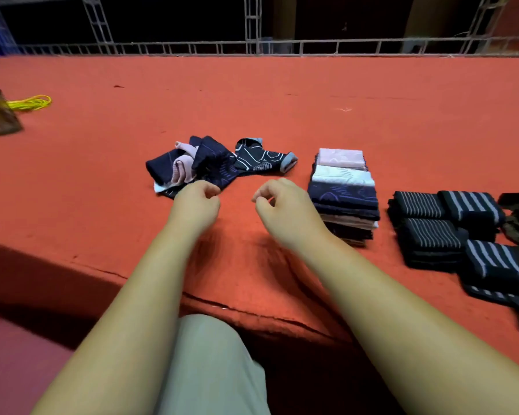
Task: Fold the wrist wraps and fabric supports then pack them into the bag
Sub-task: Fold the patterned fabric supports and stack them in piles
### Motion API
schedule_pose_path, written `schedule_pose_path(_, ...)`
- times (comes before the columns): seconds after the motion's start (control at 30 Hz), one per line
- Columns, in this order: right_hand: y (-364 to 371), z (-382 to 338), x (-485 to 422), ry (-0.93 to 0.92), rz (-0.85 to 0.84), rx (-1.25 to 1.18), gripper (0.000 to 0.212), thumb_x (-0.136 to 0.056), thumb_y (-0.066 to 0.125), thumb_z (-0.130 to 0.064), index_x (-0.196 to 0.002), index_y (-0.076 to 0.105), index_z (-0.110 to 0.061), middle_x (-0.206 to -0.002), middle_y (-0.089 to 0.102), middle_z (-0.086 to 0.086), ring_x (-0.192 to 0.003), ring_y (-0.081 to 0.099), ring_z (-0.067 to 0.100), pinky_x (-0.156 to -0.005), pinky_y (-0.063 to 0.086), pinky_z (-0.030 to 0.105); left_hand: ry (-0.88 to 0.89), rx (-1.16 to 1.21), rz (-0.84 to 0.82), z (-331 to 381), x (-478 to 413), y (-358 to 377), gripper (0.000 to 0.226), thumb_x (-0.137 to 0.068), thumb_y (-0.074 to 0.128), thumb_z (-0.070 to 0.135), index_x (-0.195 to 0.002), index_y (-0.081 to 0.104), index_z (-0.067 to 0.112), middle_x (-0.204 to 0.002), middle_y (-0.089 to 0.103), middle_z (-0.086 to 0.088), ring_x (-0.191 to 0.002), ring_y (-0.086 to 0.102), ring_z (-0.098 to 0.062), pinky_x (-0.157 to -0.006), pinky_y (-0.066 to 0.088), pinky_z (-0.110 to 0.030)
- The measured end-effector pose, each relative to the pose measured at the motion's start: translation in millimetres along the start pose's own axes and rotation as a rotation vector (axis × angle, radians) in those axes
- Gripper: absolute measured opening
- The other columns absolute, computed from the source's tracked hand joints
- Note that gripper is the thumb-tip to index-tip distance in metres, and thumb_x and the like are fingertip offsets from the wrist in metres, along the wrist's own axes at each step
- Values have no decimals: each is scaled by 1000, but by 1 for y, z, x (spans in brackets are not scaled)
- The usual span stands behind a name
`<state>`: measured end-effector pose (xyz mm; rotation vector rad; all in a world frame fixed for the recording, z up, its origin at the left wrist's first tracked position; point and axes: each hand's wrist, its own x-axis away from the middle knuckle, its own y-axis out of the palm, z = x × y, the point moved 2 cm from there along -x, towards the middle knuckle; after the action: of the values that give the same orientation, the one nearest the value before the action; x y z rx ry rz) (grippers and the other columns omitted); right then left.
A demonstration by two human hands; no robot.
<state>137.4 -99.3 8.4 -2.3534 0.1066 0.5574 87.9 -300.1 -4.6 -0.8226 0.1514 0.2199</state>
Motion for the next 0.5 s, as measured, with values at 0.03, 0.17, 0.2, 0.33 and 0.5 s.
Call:
schedule_pose_path(0.03,12,1,-4,8,-32,-1,18,-95,61,-12,-99,76,-18,-105,67,0,-98,60,17,-92,43,30,18,-25,18,-5,-6,-3,35,-93,61,7,-122,78,14,-127,75,-3,-124,64,-25,-103,49,-35)
schedule_pose_path(0.17,47,8,-17,55,-103,13,26,-95,59,-8,-114,75,-15,-113,62,-2,-108,63,20,-97,41,25,109,-171,54,-19,-39,-8,31,-86,57,0,-110,76,2,-121,69,-17,-121,58,-36,-81,41,-36)
schedule_pose_path(0.2,54,10,-21,63,-106,18,27,-95,59,-8,-117,74,-14,-118,63,1,-111,63,20,-100,42,27,126,-201,57,-22,-48,-6,36,-87,58,2,-118,75,3,-134,64,-15,-131,54,-34,-93,44,-37)
schedule_pose_path(0.33,73,26,-26,87,-72,27,31,-95,58,-9,-123,70,-12,-127,61,5,-116,63,22,-109,47,38,145,-313,-11,-34,-72,2,39,-90,56,5,-125,73,6,-166,38,-6,-144,44,-35,-113,44,-46)
schedule_pose_path(0.5,84,40,-20,118,-12,30,26,-95,58,-9,-119,69,-14,-126,60,2,-109,64,19,-105,48,36,133,-328,-51,-40,-85,9,28,-91,50,1,-112,69,-1,-161,41,-8,-136,49,-34,-107,46,-48)
